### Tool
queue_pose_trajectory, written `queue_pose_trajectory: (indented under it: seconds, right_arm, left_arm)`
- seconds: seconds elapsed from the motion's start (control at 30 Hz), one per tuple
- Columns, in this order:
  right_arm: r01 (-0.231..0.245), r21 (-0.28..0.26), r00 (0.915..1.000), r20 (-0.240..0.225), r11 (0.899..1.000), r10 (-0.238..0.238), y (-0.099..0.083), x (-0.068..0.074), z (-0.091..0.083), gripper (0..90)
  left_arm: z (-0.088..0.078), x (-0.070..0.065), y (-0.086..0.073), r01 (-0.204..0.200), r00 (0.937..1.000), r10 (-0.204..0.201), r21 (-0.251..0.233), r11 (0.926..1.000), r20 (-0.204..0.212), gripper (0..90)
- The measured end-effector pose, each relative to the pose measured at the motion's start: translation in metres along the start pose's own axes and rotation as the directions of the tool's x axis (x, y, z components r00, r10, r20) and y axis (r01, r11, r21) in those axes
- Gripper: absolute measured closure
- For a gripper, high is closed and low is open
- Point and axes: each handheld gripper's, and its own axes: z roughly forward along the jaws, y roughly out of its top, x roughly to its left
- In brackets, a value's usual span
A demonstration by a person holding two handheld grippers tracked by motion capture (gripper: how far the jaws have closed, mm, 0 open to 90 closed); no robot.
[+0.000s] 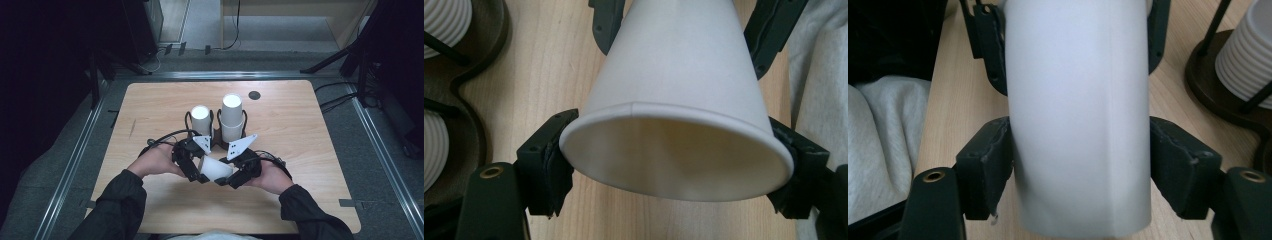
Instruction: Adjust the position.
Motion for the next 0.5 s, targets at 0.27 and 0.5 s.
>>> queue_pose_trajectory:
  seconds: [0.27, 0.5]
  right_arm:
    - [0.006, 0.0, 1.0, -0.006, 1.0, -0.006, 0.0009, 0.0008, -0.0001, 30.8]
    - [0.01, -0.01, 0.9999, -0.01, 1.0, -0.01, 0.002, 0.0006, -0.0024, 30.8]
  left_arm:
    - [0.0001, -0.0001, -0.0007, 0.007, 0.9999, -0.007, -0.009, 0.9999, 0.01, 20.1]
    - [-0.0016, -0.0007, -0.0015, 0.015, 0.9999, -0.015, -0.042, 0.999, 0.007, 16.4]
